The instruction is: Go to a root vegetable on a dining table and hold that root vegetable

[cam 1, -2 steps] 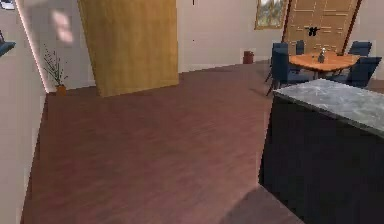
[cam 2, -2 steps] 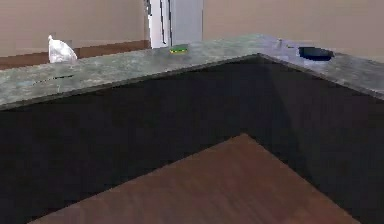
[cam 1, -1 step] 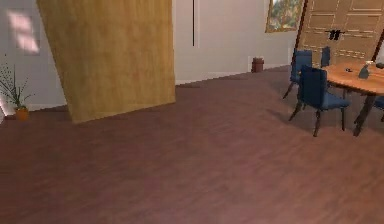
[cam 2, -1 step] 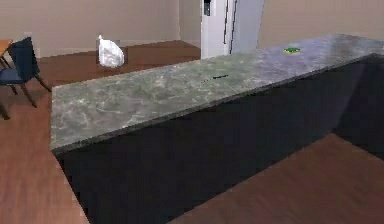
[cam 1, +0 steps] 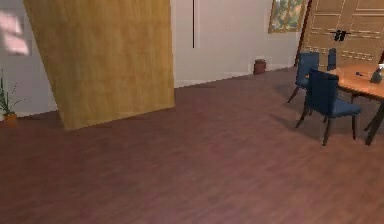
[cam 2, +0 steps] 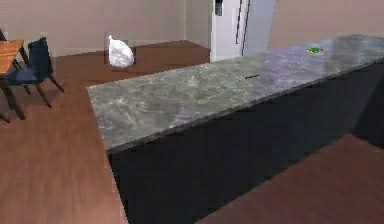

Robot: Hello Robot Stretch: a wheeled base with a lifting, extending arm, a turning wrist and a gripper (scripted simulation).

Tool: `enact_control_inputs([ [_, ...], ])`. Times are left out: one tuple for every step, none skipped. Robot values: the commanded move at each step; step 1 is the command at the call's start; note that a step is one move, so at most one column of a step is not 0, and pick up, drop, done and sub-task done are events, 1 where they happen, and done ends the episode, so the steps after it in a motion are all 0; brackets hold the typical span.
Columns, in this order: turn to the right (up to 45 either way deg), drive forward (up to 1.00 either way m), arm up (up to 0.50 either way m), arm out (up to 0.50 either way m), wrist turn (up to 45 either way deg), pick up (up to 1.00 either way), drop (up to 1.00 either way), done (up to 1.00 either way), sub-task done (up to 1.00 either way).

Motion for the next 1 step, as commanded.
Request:
enact_control_inputs([
  [9.0,0.0,0.0,0.0,0.0,0.0,0.0,0.0,0.0],
])
